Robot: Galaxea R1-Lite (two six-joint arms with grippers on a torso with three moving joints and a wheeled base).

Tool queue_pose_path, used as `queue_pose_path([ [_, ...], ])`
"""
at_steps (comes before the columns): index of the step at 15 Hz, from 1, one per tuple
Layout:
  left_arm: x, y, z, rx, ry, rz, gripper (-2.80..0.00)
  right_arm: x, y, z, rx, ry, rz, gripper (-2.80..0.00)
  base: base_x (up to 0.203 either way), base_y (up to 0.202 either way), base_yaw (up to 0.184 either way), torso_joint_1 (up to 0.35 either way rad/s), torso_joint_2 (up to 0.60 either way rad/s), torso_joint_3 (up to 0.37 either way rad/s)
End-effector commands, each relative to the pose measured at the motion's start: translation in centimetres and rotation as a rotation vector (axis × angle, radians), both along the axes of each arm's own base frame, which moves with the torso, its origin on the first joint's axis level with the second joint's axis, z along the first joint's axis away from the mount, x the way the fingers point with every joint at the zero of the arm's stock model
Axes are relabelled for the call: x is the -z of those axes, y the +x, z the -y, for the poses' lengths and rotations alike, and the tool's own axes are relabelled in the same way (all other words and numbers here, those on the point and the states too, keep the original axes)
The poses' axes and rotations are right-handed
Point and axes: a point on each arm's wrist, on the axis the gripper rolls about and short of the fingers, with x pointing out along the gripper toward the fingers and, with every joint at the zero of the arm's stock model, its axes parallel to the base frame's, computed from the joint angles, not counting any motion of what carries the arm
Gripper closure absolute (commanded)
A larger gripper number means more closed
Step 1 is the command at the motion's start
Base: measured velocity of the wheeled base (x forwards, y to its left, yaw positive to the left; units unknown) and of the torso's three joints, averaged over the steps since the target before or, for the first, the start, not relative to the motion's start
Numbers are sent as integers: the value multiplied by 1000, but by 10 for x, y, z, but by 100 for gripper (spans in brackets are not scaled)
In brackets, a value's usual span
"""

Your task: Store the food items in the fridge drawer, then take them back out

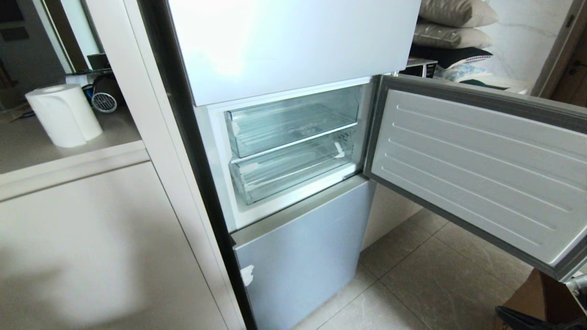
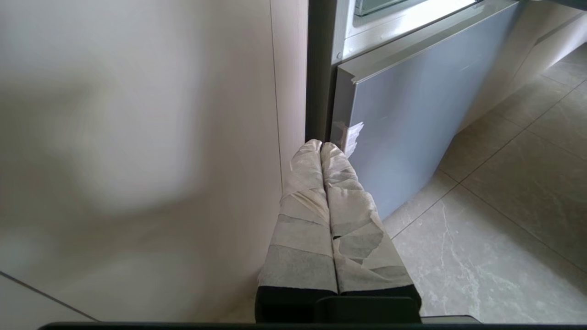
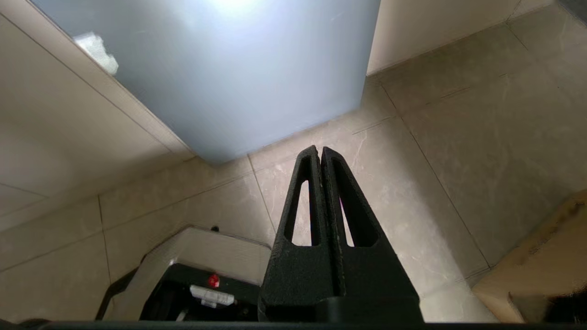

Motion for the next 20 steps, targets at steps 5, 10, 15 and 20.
queue_pose_path([
  [5, 0, 0, 0, 0, 0, 0, 0, 7, 24, -8, -3, -20, -47, 0, 1, -3, 71, 0, 0, 1],
  [10, 0, 0, 0, 0, 0, 1, 0, 16, 67, -22, -9, -29, -63, 0, 1, -7, 173, 2, 5, 3],
  [15, 0, 0, 0, 0, 0, 0, 0, 18, 104, -35, -5, -13, -38, 0, 2, -8, 169, 3, 1, 2],
  [20, 0, 0, 0, 0, 0, 0, 0, 12, 140, -48, -12, 31, 108, 0, 2, -3, 35, 2, 1, 1],
])
